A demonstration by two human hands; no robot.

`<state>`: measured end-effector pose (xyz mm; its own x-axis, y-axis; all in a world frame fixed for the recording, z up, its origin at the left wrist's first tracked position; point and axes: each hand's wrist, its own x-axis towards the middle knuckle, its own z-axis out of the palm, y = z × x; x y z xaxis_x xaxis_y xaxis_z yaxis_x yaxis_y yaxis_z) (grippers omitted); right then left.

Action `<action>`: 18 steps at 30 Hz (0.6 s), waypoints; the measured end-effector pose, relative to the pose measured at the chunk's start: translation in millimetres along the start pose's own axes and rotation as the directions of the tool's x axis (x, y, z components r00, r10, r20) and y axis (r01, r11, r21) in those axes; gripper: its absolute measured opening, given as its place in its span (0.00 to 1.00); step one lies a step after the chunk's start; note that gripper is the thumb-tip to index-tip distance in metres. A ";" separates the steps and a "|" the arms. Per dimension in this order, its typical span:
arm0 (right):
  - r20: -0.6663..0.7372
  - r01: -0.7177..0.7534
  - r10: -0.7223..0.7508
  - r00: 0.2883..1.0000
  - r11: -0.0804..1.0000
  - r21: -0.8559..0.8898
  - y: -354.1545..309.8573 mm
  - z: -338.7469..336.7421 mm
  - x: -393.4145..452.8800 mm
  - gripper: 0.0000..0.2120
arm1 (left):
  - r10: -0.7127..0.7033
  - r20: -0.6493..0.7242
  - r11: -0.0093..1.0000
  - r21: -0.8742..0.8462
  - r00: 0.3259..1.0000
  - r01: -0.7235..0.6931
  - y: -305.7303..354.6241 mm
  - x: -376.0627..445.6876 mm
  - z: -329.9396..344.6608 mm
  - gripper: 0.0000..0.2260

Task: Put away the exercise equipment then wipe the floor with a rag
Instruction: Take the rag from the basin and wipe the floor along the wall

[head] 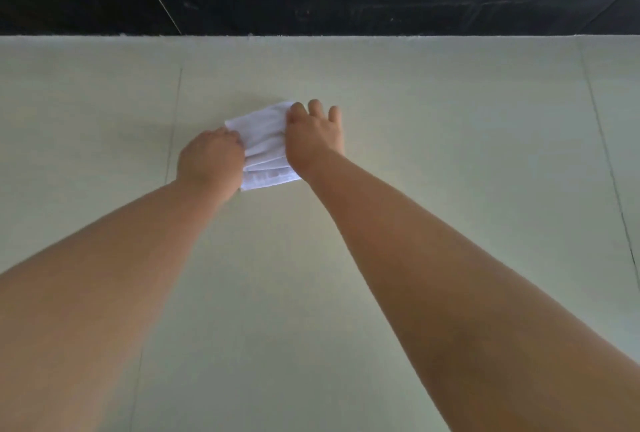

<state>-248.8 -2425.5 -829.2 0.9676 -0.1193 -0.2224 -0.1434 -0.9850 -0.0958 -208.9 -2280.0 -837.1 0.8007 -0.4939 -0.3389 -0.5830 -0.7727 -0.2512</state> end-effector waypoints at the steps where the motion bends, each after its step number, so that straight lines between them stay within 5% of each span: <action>1: 0.002 0.037 -0.037 0.999 0.999 0.033 -12.1 2.7 -6.5 0.20 | 0.043 -0.001 0.999 -0.003 0.999 -0.043 -7.9 -11.9 9.5 0.09; 6: 0.067 0.184 -0.189 0.980 0.980 0.073 -31.2 22.2 -73.6 0.18 | 0.253 0.031 0.965 0.065 0.967 -0.255 -10.4 -85.5 29.5 0.08; 10: 0.037 0.146 -0.144 0.989 0.989 -0.027 -6.0 43.3 -152.4 0.17 | 0.464 0.034 0.883 0.065 0.885 -0.465 32.9 -117.2 20.8 0.06; 12: 0.082 0.107 -0.107 0.991 0.994 0.001 12.2 51.2 -196.2 0.20 | 0.589 -0.020 0.807 0.063 0.808 -0.587 58.9 -130.9 14.0 0.03; 15: -0.020 -0.014 0.013 1.000 0.999 -0.041 40.1 63.5 -252.2 0.25 | 0.751 -0.096 0.661 0.135 0.654 -0.738 99.2 -139.8 14.6 0.14; 18: -0.134 -0.101 0.091 0.987 0.993 -0.066 59.7 74.8 -287.0 0.23 | 0.858 -0.230 0.506 0.226 0.459 -0.832 131.8 -134.5 12.3 0.07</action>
<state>-550.6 -2440.8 -843.6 0.9696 -0.2243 -0.0981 -0.2262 -0.9741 -0.0085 -395.2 -2310.4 -835.8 -0.1009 -0.9815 -0.1626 -0.9926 0.1103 -0.0500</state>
